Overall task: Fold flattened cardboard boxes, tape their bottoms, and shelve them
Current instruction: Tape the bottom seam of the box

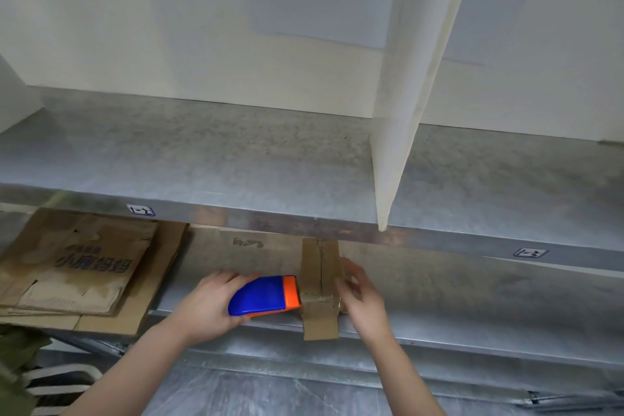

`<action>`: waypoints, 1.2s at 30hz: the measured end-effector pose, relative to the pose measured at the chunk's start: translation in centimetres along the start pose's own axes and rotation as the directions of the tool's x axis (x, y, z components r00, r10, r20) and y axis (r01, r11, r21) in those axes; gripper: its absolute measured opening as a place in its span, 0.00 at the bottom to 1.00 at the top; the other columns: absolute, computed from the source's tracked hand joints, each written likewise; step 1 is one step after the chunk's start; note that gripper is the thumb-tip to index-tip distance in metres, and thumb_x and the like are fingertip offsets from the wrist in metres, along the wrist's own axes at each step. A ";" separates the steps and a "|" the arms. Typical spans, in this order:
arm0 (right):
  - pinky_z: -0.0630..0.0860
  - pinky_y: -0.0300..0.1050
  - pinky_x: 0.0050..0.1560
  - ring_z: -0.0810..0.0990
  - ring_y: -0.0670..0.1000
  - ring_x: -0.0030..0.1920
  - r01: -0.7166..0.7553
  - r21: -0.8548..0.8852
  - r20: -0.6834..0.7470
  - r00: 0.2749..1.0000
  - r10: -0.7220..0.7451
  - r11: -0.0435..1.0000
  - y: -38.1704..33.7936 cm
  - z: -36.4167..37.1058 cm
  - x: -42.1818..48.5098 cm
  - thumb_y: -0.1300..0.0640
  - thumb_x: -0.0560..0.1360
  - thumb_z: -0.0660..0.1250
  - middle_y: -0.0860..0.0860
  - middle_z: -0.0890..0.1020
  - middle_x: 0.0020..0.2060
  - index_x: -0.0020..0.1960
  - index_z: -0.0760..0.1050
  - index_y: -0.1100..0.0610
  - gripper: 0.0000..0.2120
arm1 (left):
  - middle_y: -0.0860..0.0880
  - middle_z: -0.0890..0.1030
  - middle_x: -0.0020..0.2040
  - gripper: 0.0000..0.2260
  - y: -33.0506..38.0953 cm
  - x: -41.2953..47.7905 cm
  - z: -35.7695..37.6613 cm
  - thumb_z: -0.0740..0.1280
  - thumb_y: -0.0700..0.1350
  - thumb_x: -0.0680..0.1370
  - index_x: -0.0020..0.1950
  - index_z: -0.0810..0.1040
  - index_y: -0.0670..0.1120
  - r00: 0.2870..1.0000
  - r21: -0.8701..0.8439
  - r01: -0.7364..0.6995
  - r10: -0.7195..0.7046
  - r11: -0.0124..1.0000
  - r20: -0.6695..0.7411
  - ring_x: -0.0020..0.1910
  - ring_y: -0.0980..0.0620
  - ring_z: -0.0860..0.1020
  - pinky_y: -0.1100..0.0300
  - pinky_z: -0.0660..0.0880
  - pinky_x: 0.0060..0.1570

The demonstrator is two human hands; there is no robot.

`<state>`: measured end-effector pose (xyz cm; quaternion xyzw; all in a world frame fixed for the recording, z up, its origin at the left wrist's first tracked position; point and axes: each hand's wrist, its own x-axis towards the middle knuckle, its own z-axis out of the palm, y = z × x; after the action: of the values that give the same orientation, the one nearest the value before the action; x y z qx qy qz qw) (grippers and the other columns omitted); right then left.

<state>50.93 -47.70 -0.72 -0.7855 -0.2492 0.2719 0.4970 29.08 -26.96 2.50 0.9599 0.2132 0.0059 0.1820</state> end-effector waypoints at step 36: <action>0.83 0.50 0.38 0.76 0.46 0.56 -0.142 0.028 0.134 0.981 0.137 0.990 0.7 0.9 1.9 0.60 0.74 0.71 0.46 0.72 0.65 0.66 0.66 0.37 0.28 | 0.46 0.76 0.56 0.33 1.2 2.3 1.0 0.69 0.59 0.73 0.75 0.62 0.55 0.963 0.038 0.050 -0.058 0.998 0.262 0.48 0.52 0.71 0.62 0.67 0.46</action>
<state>51.74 -46.12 -2.04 -0.7719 -0.2209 0.3620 0.4736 31.76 -27.42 1.80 0.9487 0.2134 -0.1300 0.1939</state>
